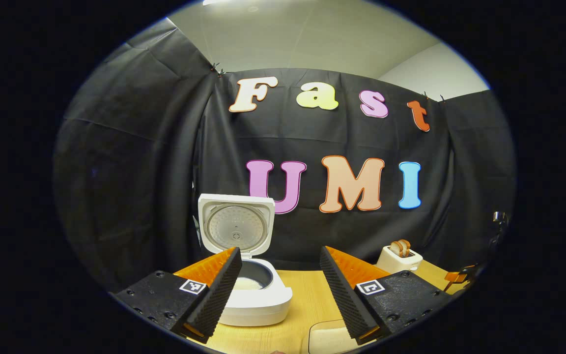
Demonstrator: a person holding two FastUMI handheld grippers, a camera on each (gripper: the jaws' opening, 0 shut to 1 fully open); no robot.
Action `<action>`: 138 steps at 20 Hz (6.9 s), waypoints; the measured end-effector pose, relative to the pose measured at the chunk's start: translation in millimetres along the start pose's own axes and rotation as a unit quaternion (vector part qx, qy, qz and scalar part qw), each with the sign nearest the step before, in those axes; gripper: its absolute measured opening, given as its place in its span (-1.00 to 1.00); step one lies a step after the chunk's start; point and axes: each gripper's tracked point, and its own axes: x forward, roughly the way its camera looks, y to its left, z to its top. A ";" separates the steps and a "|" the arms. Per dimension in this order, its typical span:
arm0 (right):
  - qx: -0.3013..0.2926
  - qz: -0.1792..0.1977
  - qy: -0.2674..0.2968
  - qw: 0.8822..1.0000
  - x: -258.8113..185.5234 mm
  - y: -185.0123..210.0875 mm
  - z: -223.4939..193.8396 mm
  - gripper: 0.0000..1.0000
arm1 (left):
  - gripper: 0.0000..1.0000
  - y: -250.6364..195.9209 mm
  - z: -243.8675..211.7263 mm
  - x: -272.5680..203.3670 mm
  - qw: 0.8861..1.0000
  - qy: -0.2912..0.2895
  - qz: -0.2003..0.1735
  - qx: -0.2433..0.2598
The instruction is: Close the left gripper, press the button to open the rice cooker; take a wooden spoon from the chopstick holder with the right hand, scoop a spoonful of rice and pour it into the rice cooker, then put the wooden spoon back into the chopstick holder.
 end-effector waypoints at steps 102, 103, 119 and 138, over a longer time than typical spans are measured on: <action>0.334 0.101 0.181 0.920 -10.6 262.1 -112.5 -0.80 | 0.89 152.1 -25.2 -35.0 0.998 0.034 0.043 -0.011; 0.357 0.104 0.182 0.910 -10.9 259.6 -104.2 -0.81 | 0.89 150.1 -24.9 -35.4 0.999 0.033 0.042 -0.011; 0.386 0.214 0.144 0.886 -21.1 364.0 13.5 -0.77 | 0.84 167.5 -21.6 -61.8 0.998 0.027 0.060 -0.018; 0.297 0.273 0.122 0.907 31.1 581.0 36.3 -0.75 | 0.89 255.0 -49.5 -106.7 0.985 0.061 0.155 -0.036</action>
